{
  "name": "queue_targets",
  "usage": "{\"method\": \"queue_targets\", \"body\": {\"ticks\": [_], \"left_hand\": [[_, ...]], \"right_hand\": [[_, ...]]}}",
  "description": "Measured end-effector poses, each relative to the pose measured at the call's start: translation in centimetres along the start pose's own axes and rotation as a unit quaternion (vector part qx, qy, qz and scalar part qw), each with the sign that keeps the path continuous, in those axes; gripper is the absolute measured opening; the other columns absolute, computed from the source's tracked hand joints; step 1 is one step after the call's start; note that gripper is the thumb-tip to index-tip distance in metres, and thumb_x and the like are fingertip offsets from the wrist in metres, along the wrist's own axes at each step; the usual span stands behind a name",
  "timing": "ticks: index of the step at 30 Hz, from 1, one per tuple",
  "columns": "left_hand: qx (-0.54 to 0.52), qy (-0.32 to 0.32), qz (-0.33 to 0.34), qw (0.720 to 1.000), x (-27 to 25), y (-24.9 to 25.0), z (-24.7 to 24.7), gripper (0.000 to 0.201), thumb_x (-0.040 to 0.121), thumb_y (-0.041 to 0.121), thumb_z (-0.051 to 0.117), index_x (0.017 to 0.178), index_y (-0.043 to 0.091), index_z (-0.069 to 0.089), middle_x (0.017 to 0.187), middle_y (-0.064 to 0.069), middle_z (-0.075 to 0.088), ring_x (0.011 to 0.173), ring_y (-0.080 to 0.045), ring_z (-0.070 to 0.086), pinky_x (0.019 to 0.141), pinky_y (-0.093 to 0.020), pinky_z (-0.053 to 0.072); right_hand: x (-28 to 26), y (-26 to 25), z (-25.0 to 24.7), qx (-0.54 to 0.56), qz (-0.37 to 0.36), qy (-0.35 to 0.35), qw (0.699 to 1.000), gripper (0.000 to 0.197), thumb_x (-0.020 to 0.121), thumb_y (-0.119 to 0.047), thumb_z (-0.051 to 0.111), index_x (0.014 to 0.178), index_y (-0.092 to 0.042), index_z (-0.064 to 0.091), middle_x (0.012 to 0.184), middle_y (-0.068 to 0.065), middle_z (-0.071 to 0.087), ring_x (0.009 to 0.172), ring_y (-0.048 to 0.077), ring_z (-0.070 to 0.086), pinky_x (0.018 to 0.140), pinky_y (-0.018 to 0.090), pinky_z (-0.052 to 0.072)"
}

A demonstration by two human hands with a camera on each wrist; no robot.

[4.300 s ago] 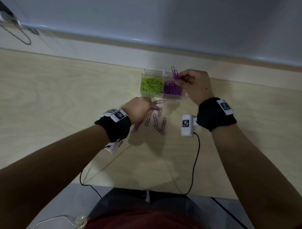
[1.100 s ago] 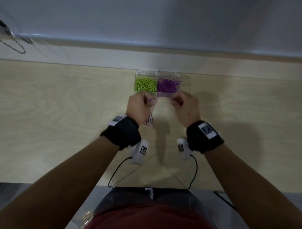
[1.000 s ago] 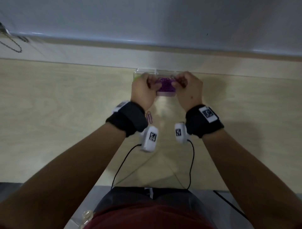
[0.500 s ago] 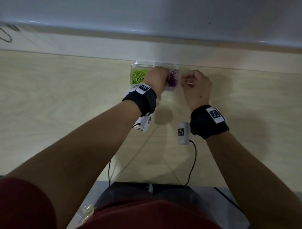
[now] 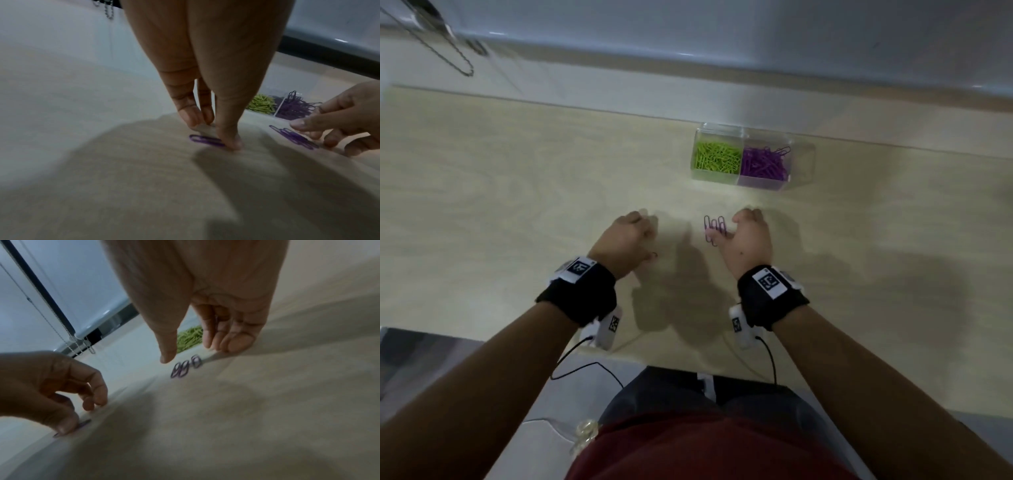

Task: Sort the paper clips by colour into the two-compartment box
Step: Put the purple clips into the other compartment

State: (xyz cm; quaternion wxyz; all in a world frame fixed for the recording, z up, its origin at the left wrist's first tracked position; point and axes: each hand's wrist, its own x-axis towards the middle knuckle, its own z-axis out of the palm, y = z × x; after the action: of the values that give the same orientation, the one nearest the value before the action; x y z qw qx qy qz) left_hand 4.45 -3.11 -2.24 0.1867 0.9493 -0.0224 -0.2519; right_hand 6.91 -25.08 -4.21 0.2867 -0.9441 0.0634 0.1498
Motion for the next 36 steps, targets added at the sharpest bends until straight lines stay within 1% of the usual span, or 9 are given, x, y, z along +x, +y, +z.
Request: {"method": "queue_targets", "body": {"ticks": [5,11,15,19,23,27,30,32,36], "left_hand": [[0.003,0.001,0.007,1.0,0.1,-0.9,0.7,0.015,0.077,0.013,0.072,0.086,0.002,0.068,0.104,-0.016,0.055,0.108,-0.034,0.05,0.084,-0.031,0.038],[-0.024,0.002,0.102,0.995,0.6,1.3,0.2,0.012,0.082,-0.004,0.054,0.084,0.006,0.047,0.09,-0.016,0.055,0.082,-0.033,0.052,0.067,-0.033,0.034],[-0.167,0.005,0.083,0.982,1.8,4.5,-0.2,0.014,0.083,0.009,0.039,0.091,0.017,0.03,0.078,-0.011,0.06,0.062,-0.028,0.053,0.057,-0.035,0.043],[-0.158,-0.018,0.106,0.982,3.1,6.1,1.2,0.021,0.089,0.011,0.05,0.108,0.009,0.042,0.081,-0.011,0.059,0.068,-0.024,0.05,0.062,-0.031,0.037],[-0.124,-0.023,0.159,0.979,3.9,6.6,2.3,0.011,0.081,0.013,0.063,0.081,0.014,0.052,0.077,0.002,0.049,0.074,-0.018,0.043,0.061,-0.024,0.023],[-0.167,0.003,0.18,0.969,4.3,7.1,1.9,0.012,0.08,0.01,0.066,0.07,0.009,0.059,0.063,0.011,0.044,0.064,-0.012,0.043,0.058,-0.013,0.028],[-0.187,0.031,0.175,0.966,4.8,8.3,0.2,0.019,0.085,0.012,0.065,0.07,0.016,0.053,0.06,0.013,0.041,0.055,-0.003,0.039,0.054,-0.008,0.032],[-0.208,0.085,0.181,0.957,5.7,9.5,-1.6,0.016,0.089,0.013,0.059,0.075,0.008,0.053,0.061,0.004,0.045,0.054,-0.008,0.038,0.051,-0.015,0.03],[-0.217,0.175,0.155,0.948,9.2,12.6,-5.0,0.013,0.092,0.005,0.045,0.096,-0.002,0.056,0.088,-0.014,0.06,0.075,-0.024,0.052,0.063,-0.023,0.032]], "right_hand": [[-0.3,-2.3,2.9,-0.074,0.044,0.012,0.996,0.061,0.08,-0.046,0.066,0.117,0.0,0.049,0.128,0.016,0.042,0.116,0.034,0.042,0.093,0.045,0.045],[-0.8,-1.6,3.6,-0.084,-0.006,0.019,0.996,0.037,0.086,-0.033,0.062,0.104,-0.001,0.057,0.115,0.015,0.05,0.106,0.033,0.045,0.091,0.04,0.04],[-1.1,-0.4,3.2,-0.079,-0.082,0.0,0.993,0.029,0.088,-0.022,0.061,0.103,0.001,0.055,0.107,0.018,0.058,0.101,0.034,0.048,0.082,0.036,0.034],[-0.9,0.3,1.9,-0.024,-0.116,-0.026,0.993,0.012,0.084,-0.011,0.061,0.088,-0.001,0.056,0.094,0.019,0.06,0.091,0.034,0.052,0.071,0.037,0.034],[-0.7,1.3,0.8,0.023,-0.132,-0.058,0.989,0.009,0.077,-0.004,0.063,0.085,-0.003,0.06,0.089,0.018,0.062,0.084,0.033,0.056,0.07,0.037,0.04],[-0.8,2.4,-1.2,0.089,-0.134,-0.081,0.984,0.012,0.072,-0.007,0.074,0.08,-0.006,0.066,0.081,0.012,0.066,0.072,0.022,0.058,0.068,0.031,0.046],[-0.1,2.3,-4.8,0.138,-0.131,-0.048,0.981,0.013,0.069,-0.008,0.078,0.079,-0.004,0.069,0.078,0.007,0.068,0.068,0.013,0.059,0.064,0.017,0.044],[1.5,1.7,-7.8,0.16,-0.123,-0.002,0.979,0.013,0.071,-0.007,0.077,0.078,-0.004,0.068,0.075,0.002,0.065,0.064,0.006,0.055,0.062,0.007,0.039],[6.3,0.5,-11.3,0.096,-0.136,0.117,0.979,0.014,0.076,-0.012,0.074,0.084,-0.004,0.066,0.083,0.007,0.064,0.072,0.019,0.056,0.07,0.025,0.046]]}}
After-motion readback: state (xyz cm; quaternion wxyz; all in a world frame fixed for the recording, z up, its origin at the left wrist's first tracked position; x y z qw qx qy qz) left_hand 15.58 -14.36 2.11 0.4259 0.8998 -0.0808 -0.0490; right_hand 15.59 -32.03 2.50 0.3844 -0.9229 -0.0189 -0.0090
